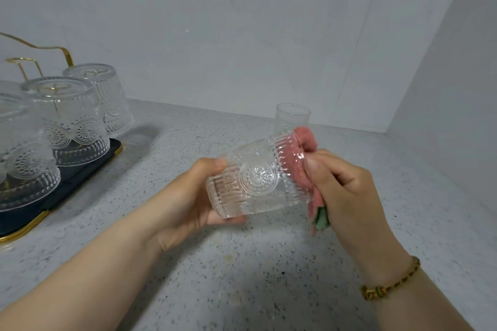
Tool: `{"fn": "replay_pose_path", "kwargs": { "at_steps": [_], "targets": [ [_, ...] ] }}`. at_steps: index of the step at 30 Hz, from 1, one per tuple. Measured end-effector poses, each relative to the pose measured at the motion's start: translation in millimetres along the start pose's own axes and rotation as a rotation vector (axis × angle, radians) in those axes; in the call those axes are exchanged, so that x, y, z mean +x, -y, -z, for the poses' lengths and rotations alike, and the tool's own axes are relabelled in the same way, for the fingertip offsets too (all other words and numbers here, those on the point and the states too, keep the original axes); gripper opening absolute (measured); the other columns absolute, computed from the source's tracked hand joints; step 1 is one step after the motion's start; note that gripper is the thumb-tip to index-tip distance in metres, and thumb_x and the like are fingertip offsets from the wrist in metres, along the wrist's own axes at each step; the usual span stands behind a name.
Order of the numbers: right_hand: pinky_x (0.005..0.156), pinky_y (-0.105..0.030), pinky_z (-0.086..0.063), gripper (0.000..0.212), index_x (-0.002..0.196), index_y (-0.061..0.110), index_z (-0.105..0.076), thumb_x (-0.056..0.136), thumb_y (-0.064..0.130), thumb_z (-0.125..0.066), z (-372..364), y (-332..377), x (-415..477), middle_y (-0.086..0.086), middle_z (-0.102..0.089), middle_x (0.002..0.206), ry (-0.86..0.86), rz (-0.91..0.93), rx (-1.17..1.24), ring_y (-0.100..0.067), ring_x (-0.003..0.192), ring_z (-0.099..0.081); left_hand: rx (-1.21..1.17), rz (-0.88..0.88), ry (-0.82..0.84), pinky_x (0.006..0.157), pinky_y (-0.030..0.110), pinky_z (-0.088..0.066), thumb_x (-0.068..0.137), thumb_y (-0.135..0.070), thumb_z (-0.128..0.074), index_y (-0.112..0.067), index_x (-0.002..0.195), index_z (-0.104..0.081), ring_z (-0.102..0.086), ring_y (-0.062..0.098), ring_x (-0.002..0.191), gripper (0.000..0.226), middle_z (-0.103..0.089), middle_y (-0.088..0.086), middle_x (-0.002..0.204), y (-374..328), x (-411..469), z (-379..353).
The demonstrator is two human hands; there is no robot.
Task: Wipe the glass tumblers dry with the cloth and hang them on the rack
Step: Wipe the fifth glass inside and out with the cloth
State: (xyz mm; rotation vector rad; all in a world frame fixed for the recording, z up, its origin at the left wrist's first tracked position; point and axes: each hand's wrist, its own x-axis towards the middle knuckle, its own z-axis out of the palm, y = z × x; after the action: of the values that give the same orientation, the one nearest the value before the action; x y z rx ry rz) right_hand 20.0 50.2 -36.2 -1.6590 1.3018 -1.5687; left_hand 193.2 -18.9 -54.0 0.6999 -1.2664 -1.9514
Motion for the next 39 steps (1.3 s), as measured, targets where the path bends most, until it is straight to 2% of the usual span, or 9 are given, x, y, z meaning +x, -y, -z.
{"fn": "replay_pose_path", "kwargs": {
  "at_steps": [4,8,13,18,23,26,28,33,39],
  "targets": [
    [0.039,-0.016,-0.040,0.063,0.073,0.001,-0.060,0.080,0.058,-0.034,3,-1,-1,0.000,-0.046,0.038,0.219,-0.103,-0.111,-0.011,0.035,-0.041,0.069,0.050,0.012,0.043,0.028,-0.056,0.069,-0.037,-0.064,-0.014,0.088,-0.065,-0.066,0.019,0.053,0.031,-0.071,0.008,0.070,-1,-1,1],
    [0.054,-0.043,-0.050,0.036,0.105,0.032,-0.066,0.085,0.042,-0.037,8,-4,0,-0.041,-0.054,0.091,0.460,-0.151,-0.017,-0.045,0.068,-0.055,0.071,0.097,0.023,0.040,0.029,-0.054,0.059,-0.040,-0.052,-0.013,0.069,-0.072,-0.065,0.021,0.048,0.035,-0.069,0.012,0.067,1,-1,1],
    [0.071,0.003,-0.038,0.050,0.108,0.046,-0.044,0.069,0.028,-0.068,5,4,-6,0.039,-0.057,0.095,0.802,-0.183,-0.144,0.024,0.086,-0.051,0.095,0.201,0.042,0.039,0.022,-0.052,0.067,-0.038,-0.053,-0.001,0.086,-0.061,-0.061,0.024,0.047,0.043,-0.063,0.018,0.065,4,1,-3],
    [0.075,-0.026,-0.055,0.031,0.112,0.030,-0.058,0.082,0.023,-0.060,-5,-2,-5,0.008,-0.068,0.097,0.682,-0.106,-0.248,-0.009,0.084,-0.065,0.132,0.222,0.109,0.048,0.024,-0.056,0.072,-0.052,-0.050,-0.005,0.095,-0.064,-0.066,0.028,0.060,0.054,-0.069,0.021,0.083,6,3,-1],
    [0.065,-0.022,-0.053,0.038,0.100,0.008,-0.068,0.064,0.022,-0.067,-3,-14,1,-0.007,-0.071,0.091,0.498,-0.387,0.449,-0.016,0.080,-0.067,0.233,0.017,0.266,0.077,0.028,-0.055,0.037,-0.045,-0.088,-0.035,0.119,-0.051,-0.064,0.018,0.103,0.090,-0.059,0.003,0.124,4,0,13],
    [0.085,-0.039,-0.051,0.054,0.117,0.002,-0.056,0.068,0.021,-0.064,-10,-14,3,-0.026,-0.060,0.109,0.505,-0.397,0.601,-0.031,0.095,-0.060,0.431,-0.141,0.160,0.070,0.019,-0.052,0.035,-0.034,-0.086,-0.040,0.114,-0.047,-0.067,0.007,0.090,0.089,-0.064,-0.008,0.108,4,4,12],
    [0.087,-0.053,-0.047,0.047,0.122,0.004,-0.050,0.077,0.014,-0.059,-13,-7,1,-0.022,-0.060,0.106,0.619,-0.290,0.409,-0.038,0.094,-0.058,0.412,-0.124,0.123,0.061,0.020,-0.054,0.036,-0.041,-0.084,-0.027,0.107,-0.056,-0.069,0.012,0.077,0.078,-0.072,-0.003,0.089,7,4,11],
    [0.061,-0.009,-0.047,0.038,0.110,0.010,-0.050,0.079,-0.012,-0.053,-18,-1,-11,0.007,-0.059,0.075,0.693,-0.207,-0.010,0.007,0.065,-0.058,0.378,0.103,0.060,0.046,0.022,-0.055,0.068,-0.054,-0.055,-0.006,0.092,-0.062,-0.064,0.020,0.048,0.054,-0.066,0.027,0.076,9,0,4],
    [0.047,-0.014,-0.047,0.026,0.091,0.014,-0.065,0.067,0.005,-0.060,-15,-2,-4,0.000,-0.064,0.068,0.463,-0.390,0.361,-0.006,0.054,-0.060,0.280,-0.009,0.262,0.074,0.024,-0.055,0.038,-0.048,-0.087,-0.020,0.110,-0.061,-0.068,0.018,0.094,0.081,-0.071,0.004,0.104,-1,1,19]
  ]
}}
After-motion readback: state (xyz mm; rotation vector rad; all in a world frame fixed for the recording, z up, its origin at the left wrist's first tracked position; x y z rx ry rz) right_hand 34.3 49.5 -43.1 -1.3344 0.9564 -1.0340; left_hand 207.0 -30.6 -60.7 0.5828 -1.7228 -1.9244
